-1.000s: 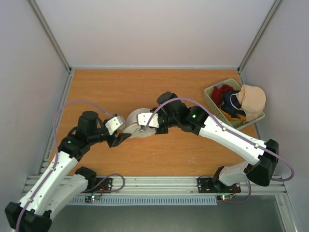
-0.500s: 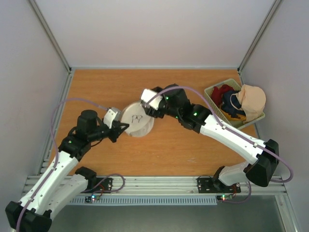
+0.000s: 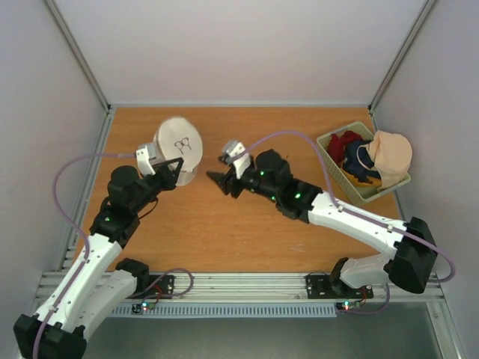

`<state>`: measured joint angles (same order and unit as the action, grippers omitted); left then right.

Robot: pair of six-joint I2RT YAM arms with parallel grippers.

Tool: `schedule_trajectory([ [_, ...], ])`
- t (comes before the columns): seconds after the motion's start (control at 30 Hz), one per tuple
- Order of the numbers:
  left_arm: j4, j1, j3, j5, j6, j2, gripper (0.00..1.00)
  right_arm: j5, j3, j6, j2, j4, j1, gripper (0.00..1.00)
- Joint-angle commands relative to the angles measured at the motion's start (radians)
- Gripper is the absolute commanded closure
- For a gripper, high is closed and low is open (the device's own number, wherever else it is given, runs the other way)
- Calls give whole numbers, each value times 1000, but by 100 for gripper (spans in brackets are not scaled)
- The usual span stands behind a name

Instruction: Unzip the laundry bag and remove the bra

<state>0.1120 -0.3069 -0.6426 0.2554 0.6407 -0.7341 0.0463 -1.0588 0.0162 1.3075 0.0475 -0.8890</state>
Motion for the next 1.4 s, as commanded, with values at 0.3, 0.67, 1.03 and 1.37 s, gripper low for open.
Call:
schedule_trajectory([
  [0.3, -198, 4, -8, 26, 58, -11, 99, 202, 78, 118, 169, 298, -54, 39],
  [0.67, -220, 4, -4, 60, 66, -16, 99, 173, 76, 112, 252, 385, -11, 43],
  [1.03, -225, 1, -2, 70, 70, -21, 99, 219, 38, 98, 300, 411, 14, 55],
  [1.37, -221, -1, 2, 74, 65, -23, 99, 235, 19, 73, 288, 421, 13, 56],
])
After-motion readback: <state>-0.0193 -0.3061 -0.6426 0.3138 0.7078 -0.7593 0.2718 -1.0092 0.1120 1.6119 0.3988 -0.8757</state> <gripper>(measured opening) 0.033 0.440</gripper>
